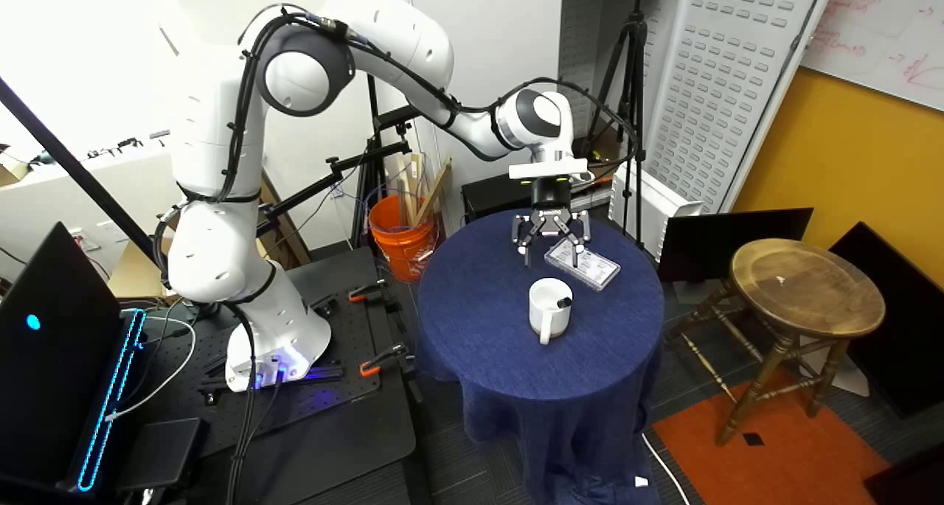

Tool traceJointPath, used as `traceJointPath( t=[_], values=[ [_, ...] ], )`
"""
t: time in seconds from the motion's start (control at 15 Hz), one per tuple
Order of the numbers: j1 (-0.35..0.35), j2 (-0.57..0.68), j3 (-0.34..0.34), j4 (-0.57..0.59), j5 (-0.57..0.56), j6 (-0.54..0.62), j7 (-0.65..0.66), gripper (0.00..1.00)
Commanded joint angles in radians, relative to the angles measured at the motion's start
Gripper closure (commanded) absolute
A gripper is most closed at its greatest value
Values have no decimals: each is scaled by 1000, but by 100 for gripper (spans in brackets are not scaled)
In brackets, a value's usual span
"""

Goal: Put the marker inside the mug cup

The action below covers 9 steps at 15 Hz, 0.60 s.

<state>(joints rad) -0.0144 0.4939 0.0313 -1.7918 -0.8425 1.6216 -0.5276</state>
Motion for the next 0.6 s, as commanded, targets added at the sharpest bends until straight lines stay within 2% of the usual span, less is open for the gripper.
traceJointPath(
  t=[0.0, 0.2, 0.53],
  values=[
    [0, -49, 4, -13, 11, -25, 16, 0],
    [-14, -127, 10, -58, 42, 14, 46, 0],
    [-39, -270, 9, -121, 214, 127, 65, 0]
  ],
)
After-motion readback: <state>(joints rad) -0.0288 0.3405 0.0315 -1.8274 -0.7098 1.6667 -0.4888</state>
